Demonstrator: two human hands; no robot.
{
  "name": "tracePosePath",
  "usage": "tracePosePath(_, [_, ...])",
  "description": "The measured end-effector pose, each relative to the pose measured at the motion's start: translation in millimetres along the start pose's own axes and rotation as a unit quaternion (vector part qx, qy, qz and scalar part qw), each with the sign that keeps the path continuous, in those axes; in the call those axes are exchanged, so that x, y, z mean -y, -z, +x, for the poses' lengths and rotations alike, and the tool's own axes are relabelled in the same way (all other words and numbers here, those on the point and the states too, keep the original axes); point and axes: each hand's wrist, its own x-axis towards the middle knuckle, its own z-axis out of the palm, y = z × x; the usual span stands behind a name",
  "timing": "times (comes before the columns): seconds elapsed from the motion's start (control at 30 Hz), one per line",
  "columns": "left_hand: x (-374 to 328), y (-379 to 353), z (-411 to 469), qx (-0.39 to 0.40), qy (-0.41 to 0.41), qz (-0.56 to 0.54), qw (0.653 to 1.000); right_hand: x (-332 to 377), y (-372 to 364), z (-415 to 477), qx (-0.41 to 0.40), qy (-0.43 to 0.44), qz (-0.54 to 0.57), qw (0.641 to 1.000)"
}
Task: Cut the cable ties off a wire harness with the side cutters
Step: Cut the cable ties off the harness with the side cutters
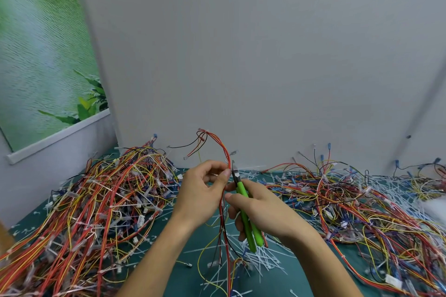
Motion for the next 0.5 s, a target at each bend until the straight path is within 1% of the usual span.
tracePosePath(0.23, [2.2, -0.7, 0.2, -0.006, 0.003, -0.002, 1.000, -4.1, -0.6, 3.1, -0.012, 0.008, -0.021, 1.000])
tracePosePath(0.5, [-0.4, 0.1, -0.7, 0.001, -0.006, 0.003, 1.000, 0.3, 1.1, 0.2, 0.001, 0.000, 0.003, 1.000])
